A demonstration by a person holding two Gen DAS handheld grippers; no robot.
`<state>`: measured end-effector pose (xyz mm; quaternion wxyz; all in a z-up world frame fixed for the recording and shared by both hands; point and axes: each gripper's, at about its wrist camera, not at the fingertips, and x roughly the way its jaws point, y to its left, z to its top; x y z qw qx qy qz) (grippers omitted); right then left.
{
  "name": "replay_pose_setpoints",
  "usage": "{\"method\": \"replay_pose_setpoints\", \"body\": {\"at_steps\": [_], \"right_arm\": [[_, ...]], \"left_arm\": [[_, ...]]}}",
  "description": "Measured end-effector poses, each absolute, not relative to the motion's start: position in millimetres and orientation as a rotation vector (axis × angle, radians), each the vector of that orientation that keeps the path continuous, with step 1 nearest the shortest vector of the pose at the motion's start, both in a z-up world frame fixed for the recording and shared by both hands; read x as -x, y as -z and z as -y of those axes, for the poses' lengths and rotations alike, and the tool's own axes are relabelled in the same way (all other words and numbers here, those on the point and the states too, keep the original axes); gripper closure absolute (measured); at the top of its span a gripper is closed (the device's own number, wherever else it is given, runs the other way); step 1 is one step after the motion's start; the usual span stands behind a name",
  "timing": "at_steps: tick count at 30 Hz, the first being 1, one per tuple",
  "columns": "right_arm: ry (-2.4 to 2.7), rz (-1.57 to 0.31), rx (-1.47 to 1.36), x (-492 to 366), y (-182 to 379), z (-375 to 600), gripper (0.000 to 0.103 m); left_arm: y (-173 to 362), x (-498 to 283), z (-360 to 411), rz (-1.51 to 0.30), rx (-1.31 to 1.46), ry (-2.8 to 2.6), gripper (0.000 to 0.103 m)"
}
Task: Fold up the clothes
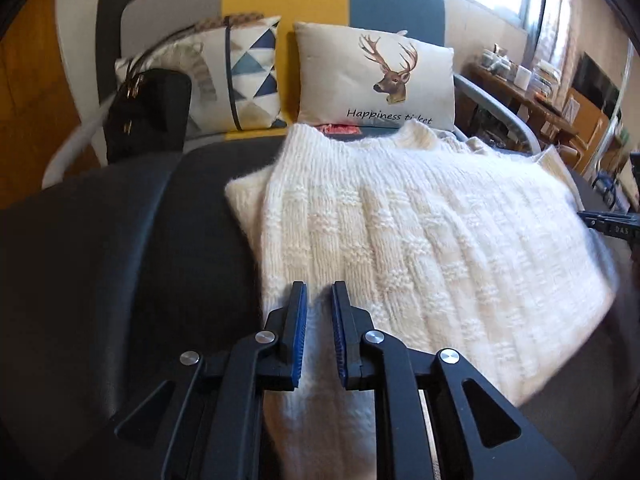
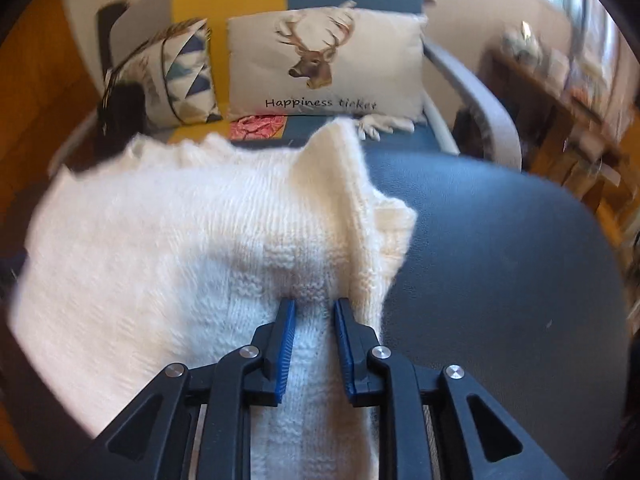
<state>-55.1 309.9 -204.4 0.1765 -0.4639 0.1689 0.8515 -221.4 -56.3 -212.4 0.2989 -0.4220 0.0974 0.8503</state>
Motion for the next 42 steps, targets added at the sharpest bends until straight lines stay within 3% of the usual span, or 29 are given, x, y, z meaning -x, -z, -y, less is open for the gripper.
{"method": "replay_pose_setpoints", "body": {"at_steps": [5,8,13,18,22,28,30,33,36,40,42], "right_arm": [[-2.494,-0.46,1.207,82.8,165.4,-320.8,0.084],[-2.451,-0.409,1.272,114.6,175.1,-322.9,0.084],[-2.321,-0.395,1.369,141.1,213.8,-334.7,0.084],[-2.376,-0.41,1.3,139.4,204.8,-327.8,0.084],[-2.588,-0.394,1.291,159.3,187.7,-292.1,0.082],[-2.56,-0.167,1.372,212.5,210.7,-249.5,0.083],[-2.499,-0.311,1.472,221.9,233.5,-257.1,0.08],[-2.569,-0.449,1.41,212.0,224.2,-269.7,0.08],[-2.552,-0.407,1.308,197.0,211.9,-279.1,0.082],[-2.514,-0.372,1.364,202.0,219.2,-279.9,0.086],[-2.522,-0.342,1.369,199.0,215.9,-277.6,0.085]], "left_arm": [[172.0,241.8,44.1,-0.224,0.99,-2.273,0.089],[169.0,262.4,18.4,-0.273,0.975,-2.251,0.088],[214.0,303.0,-14.0,-0.44,1.162,-2.257,0.087],[206.8,304.4,4.2,-0.297,1.14,-2.27,0.086],[191.2,298.8,-25.5,-0.323,1.053,-2.221,0.086],[205.3,299.2,-90.5,-0.355,1.077,-2.066,0.086],[221.3,311.1,-106.6,-0.382,1.167,-2.052,0.086],[223.1,323.3,-101.9,-0.29,1.244,-2.078,0.086],[215.7,321.5,-95.2,-0.23,1.209,-2.113,0.086],[224.6,320.1,-112.2,-0.379,1.196,-2.163,0.086],[224.3,322.1,-113.4,-0.369,1.201,-2.167,0.086]]}}
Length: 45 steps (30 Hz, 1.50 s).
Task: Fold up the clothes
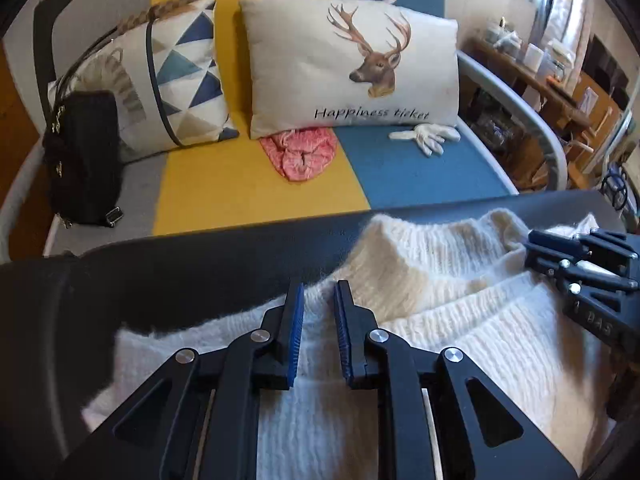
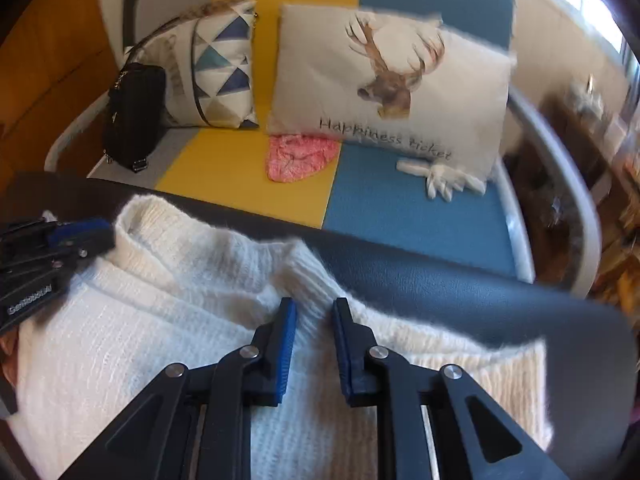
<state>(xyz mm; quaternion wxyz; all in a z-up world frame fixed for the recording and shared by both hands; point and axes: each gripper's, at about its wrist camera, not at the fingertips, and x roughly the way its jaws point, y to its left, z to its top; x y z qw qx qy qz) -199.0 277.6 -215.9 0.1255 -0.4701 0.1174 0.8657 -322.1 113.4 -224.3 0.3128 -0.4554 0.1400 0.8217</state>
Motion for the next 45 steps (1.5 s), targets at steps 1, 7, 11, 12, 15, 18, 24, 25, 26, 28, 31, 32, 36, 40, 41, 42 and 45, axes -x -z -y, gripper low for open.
{"method": "replay_pose_setpoints", "body": {"at_steps": [1,7,11,12,15,18,24,25,26,28,31,32,36,40,41,42,45], "right_arm": [[-2.526,-0.327,1.372,197.5,214.3,-276.5,0.085],[-2.587,-0.508,1.188,84.7,170.0,-285.3,0.083],[-2.496,-0.694,1.17,-15.3,165.7,-290.7,0.08],[-2.489,-0.771,1.16,-37.9,170.9,-290.3,0.08],[-2.435,-0.872,1.143,-84.6,191.2,-287.7,0.078],[-2.426,-1.016,1.095,-107.3,210.9,-288.8,0.076],[-2.43,-1.04,1.142,-88.4,231.9,-289.1,0.087],[-2.416,-0.96,1.177,-83.3,229.1,-284.6,0.095],[-2.442,-0.943,1.17,-82.3,223.9,-279.8,0.097],[-2.476,-0.84,1.166,-84.0,206.3,-265.0,0.098],[-2.462,-0.734,1.157,-97.2,194.4,-251.5,0.098],[-2.411,-0.705,1.202,-96.2,203.0,-253.2,0.098],[-2.358,-0.803,1.224,-102.8,229.9,-261.6,0.093],[-2.348,-0.602,1.112,-109.3,197.8,-250.6,0.076],[-2.332,-0.514,1.082,-109.8,187.6,-245.8,0.075],[-2.344,-0.482,1.046,-108.8,178.9,-240.0,0.075],[-2.448,-0.43,1.038,-88.7,160.5,-215.9,0.075]], "left_arm": [[220.6,320.1,-107.3,-0.345,1.205,-2.159,0.086],[193.3,260.4,-41.0,-0.325,1.034,-2.158,0.083],[190.4,217.6,12.6,-0.25,1.037,-2.159,0.082],[193.2,209.1,28.3,-0.214,1.064,-2.155,0.081],[204.4,189.8,67.9,-0.129,1.162,-2.165,0.081],[216.6,169.7,102.8,-0.052,1.264,-2.175,0.081],[221.8,140.9,133.5,-0.062,1.348,-2.208,0.081],[221.4,137.4,136.3,-0.056,1.354,-2.208,0.081],[221.2,133.4,138.6,-0.056,1.356,-2.207,0.081],[218.7,126.3,142.5,-0.071,1.34,-2.225,0.081],[217.3,123.7,151.6,-0.044,1.335,-2.232,0.081],[217.9,124.2,154.7,-0.033,1.339,-2.235,0.081],[215.2,135.7,164.3,0.033,1.349,-2.237,0.081],[200.5,148.0,168.6,-0.014,1.247,-2.245,0.07],[197.1,151.6,167.9,-0.032,1.218,-2.239,0.065],[194.6,155.6,165.8,-0.046,1.194,-2.225,0.062],[194.0,166.4,155.4,-0.077,1.156,-2.158,0.058]]}}
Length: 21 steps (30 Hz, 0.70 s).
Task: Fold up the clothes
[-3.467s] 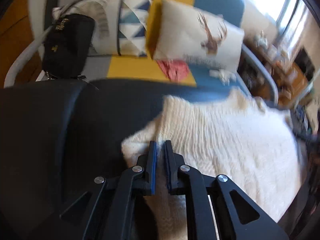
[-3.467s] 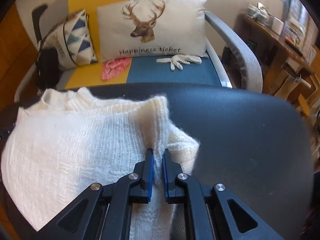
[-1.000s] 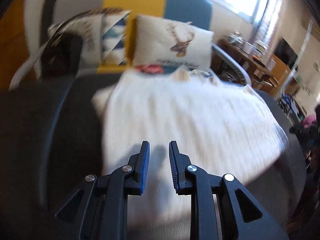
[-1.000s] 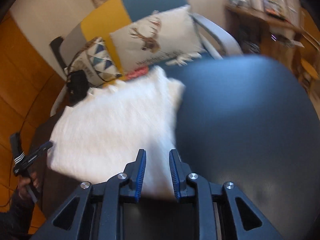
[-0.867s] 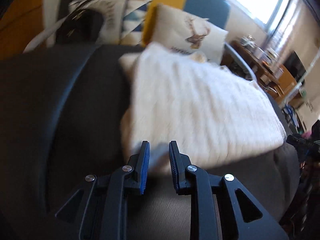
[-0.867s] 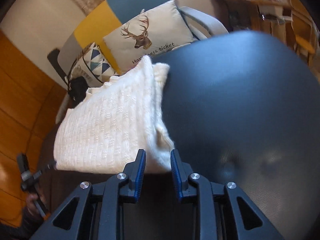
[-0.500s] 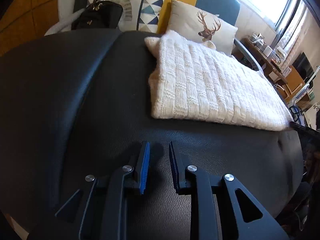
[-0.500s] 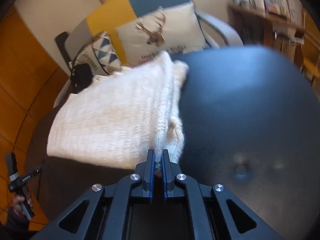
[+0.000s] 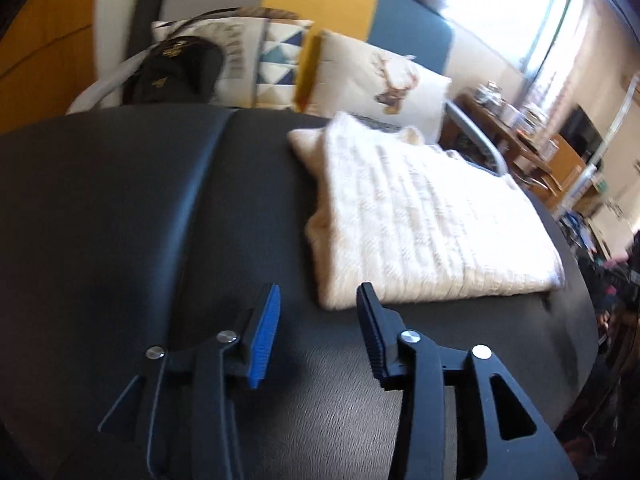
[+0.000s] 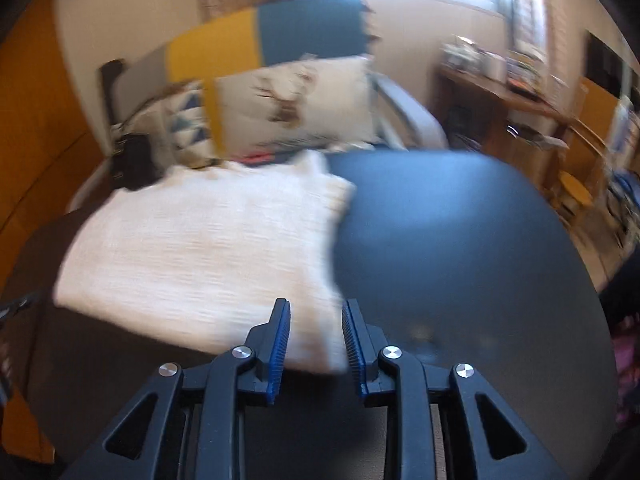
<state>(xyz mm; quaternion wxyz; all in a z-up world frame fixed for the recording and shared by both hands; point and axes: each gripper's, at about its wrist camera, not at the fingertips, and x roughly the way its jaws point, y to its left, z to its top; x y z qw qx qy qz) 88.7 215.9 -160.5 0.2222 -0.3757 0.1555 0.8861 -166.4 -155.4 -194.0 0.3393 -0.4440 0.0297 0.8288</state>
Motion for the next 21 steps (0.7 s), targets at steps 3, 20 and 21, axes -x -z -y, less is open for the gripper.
{"method": "replay_pose_setpoints", "body": {"at_steps": [3,20,21], "right_arm": [[-2.527,-0.372,1.109,-52.8,159.7,-185.5,0.076],[-2.519,-0.373,1.338,18.8,227.5,-150.0,0.075],[-2.522,-0.393,1.33,18.3,227.9,-152.0,0.075]], "left_arm": [[199.7,175.9,137.0,-0.113,1.145,-2.087,0.058],[207.7,165.6,132.4,-0.18,1.113,-2.122,0.099],[216.6,167.8,132.5,-0.195,1.15,-2.126,0.099]]}}
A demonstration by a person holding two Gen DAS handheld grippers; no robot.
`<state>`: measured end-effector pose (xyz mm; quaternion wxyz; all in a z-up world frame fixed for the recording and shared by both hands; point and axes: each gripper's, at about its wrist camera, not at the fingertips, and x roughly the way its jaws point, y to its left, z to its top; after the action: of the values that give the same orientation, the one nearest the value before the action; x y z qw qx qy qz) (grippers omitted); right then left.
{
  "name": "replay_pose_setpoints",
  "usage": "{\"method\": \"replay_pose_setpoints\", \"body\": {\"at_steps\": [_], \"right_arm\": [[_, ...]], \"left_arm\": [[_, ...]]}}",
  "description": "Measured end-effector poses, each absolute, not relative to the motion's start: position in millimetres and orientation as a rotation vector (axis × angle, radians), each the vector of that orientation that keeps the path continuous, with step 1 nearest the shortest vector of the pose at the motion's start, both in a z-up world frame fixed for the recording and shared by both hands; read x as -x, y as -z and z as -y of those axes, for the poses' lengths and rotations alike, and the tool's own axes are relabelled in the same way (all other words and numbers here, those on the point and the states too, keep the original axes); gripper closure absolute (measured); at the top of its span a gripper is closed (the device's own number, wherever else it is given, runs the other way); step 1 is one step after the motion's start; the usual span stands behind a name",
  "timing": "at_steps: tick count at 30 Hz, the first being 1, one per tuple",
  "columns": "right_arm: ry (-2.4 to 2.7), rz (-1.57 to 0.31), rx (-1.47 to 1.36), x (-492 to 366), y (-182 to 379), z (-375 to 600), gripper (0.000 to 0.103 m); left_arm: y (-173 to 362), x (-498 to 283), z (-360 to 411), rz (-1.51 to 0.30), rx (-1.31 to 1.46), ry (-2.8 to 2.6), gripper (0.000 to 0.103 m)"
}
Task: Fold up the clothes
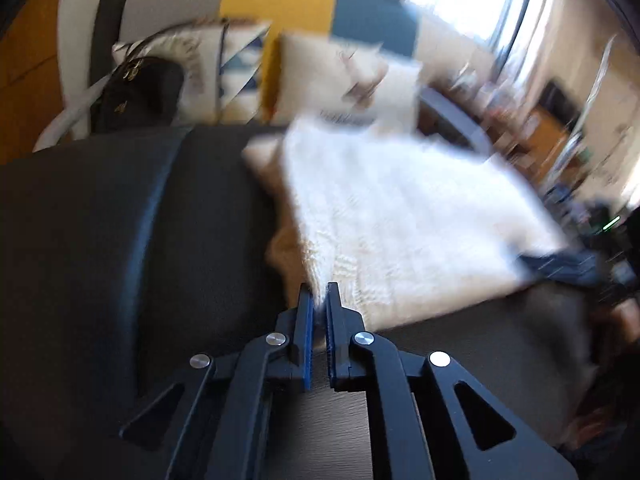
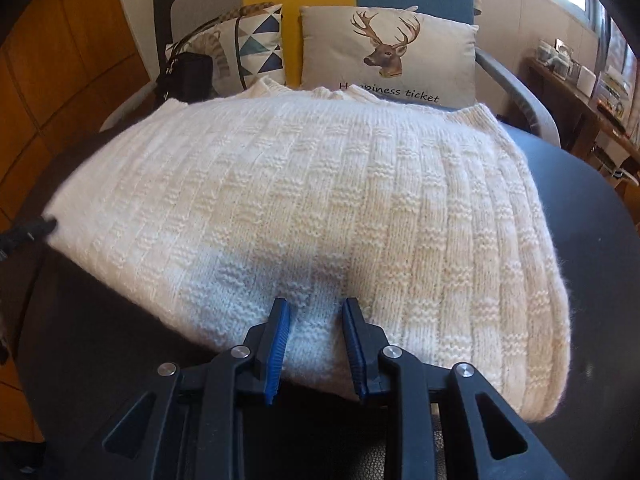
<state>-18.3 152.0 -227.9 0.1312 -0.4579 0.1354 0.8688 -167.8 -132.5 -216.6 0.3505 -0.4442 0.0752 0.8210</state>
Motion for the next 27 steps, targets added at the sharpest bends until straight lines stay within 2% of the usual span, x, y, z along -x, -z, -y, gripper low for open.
{"method": "replay_pose_setpoints", "body": {"at_steps": [2,6,11,14,18,21,25,27], "right_arm": [[-2.527,-0.412,1.32,17.4,227.8,-153.8,0.075],[-2.528,-0.415,1.32,15.0,224.7,-152.1,0.075],[-2.612,-0.451,1.245,17.3,196.1,-137.5,0.075],[-2.709,-0.437,1.262,29.7,187.5,-110.1,0.075],[-2.635,-0.327,1.442,50.4,223.0,-81.9,0.075],[-2.664,-0.227,1.418,45.0,234.6,-72.8,0.075],[-2.676,-0.375,1.331,36.3,216.4,-86.1,0.076],[-2.636,-0.323,1.27,29.4,205.1,-90.8,0.075]], "left_arm": [[225.1,170.2,136.6,-0.147,1.199,-2.119,0.098],[198.2,163.5,150.2,-0.062,1.164,-2.2,0.084],[172.6,155.5,150.4,0.067,1.087,-2.137,0.077],[184.2,150.2,112.9,-0.073,1.09,-2.077,0.077],[218.6,145.0,82.4,-0.273,1.174,-2.059,0.077],[210.9,138.3,89.1,-0.275,1.146,-2.064,0.077],[183.3,141.2,71.6,-0.179,1.066,-2.014,0.077],[170.4,140.4,52.4,-0.16,1.008,-1.981,0.077]]}}
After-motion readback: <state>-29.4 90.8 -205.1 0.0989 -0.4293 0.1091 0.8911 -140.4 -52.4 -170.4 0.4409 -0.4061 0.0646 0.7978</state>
